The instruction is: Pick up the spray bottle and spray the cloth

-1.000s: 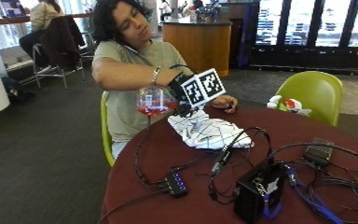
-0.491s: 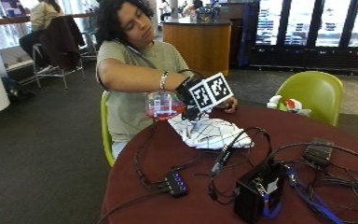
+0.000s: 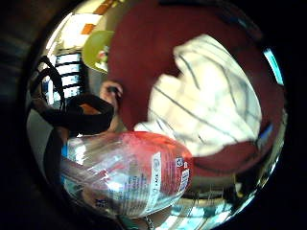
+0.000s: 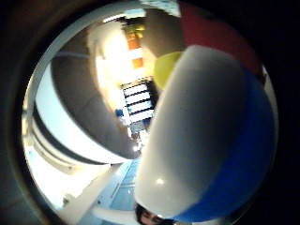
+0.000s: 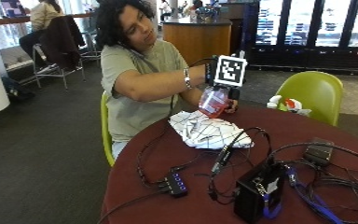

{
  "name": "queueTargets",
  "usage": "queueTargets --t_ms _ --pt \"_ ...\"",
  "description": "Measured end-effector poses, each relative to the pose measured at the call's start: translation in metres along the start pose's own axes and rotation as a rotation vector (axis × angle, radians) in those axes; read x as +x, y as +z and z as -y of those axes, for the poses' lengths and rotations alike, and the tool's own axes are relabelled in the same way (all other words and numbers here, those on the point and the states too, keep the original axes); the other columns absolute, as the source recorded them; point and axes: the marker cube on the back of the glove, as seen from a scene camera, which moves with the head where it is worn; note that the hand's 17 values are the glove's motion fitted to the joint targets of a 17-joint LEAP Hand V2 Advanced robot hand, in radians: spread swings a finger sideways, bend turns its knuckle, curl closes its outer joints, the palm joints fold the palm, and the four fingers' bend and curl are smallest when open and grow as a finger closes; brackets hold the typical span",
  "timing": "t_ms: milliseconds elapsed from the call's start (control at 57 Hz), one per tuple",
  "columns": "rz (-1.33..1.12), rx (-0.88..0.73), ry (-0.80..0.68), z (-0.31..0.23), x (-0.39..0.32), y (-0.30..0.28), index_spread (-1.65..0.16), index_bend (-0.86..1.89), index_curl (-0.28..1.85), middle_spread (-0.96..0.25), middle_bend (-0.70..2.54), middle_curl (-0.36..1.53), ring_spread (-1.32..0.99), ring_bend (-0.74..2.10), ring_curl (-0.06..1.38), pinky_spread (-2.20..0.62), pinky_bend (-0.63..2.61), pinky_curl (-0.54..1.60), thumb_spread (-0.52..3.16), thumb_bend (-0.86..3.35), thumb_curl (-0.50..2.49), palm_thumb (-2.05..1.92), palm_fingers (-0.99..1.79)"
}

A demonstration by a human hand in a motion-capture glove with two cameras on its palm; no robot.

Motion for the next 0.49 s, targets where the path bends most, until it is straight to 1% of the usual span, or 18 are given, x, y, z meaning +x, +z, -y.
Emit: queueTargets --t_ms 35,105,175,228,263,316,333,351,404,491 --pt "0.061 0.029 -0.044 0.005 0.0 0.002 -0.27 0.19 0.57 -0.2 0.58 0.55 -0.2 0.62 0.48 -0.22 0.48 0.42 0.46 -0.03 0.74 0.97 1.32" --pt "0.068 0.02 -0.128 0.008 0.017 0.008 -0.27 0.19 0.57 -0.19 0.59 0.55 -0.19 0.61 0.48 -0.2 0.47 0.42 0.45 -0.02 0.74 1.01 1.29" --pt "0.139 0.215 -0.222 0.044 0.023 0.012 -0.27 0.21 0.58 -0.18 0.59 0.55 -0.17 0.6 0.48 -0.19 0.42 0.41 0.45 -0.01 0.75 1.04 1.25" --pt "0.142 0.279 -0.27 0.062 0.031 0.015 -0.27 0.2 0.58 -0.17 0.59 0.55 -0.16 0.6 0.49 -0.18 0.39 0.41 0.45 -0.02 0.75 1.05 1.23" --pt "0.117 0.252 -0.283 0.063 0.039 0.019 -0.27 0.2 0.58 -0.17 0.58 0.55 -0.16 0.59 0.48 -0.17 0.38 0.41 0.45 -0.02 0.75 1.06 1.21" --pt "0.015 0.095 -0.292 0.051 0.06 0.025 -0.27 0.19 0.58 -0.16 0.57 0.55 -0.16 0.59 0.48 -0.17 0.36 0.41 0.46 -0.02 0.75 1.07 1.21" --pt "-0.005 0.072 -0.294 0.05 0.065 0.026 -0.27 0.19 0.58 -0.16 0.57 0.55 -0.16 0.59 0.48 -0.17 0.35 0.41 0.46 -0.02 0.75 1.07 1.21" --pt "-0.001 0.096 -0.298 0.055 0.065 0.025 -0.27 0.19 0.58 -0.16 0.57 0.55 -0.15 0.59 0.48 -0.17 0.34 0.4 0.46 -0.02 0.75 1.08 1.21" --pt "0.075 0.258 -0.31 0.08 0.058 0.026 -0.27 0.19 0.58 -0.16 0.57 0.55 -0.15 0.58 0.48 -0.17 0.34 0.41 0.47 -0.02 0.75 1.08 1.21" --pt "0.113 0.357 -0.356 0.092 0.06 0.025 -0.26 0.18 0.57 -0.15 0.56 0.55 -0.15 0.58 0.48 -0.17 0.32 0.41 0.47 -0.03 0.75 1.09 1.21"
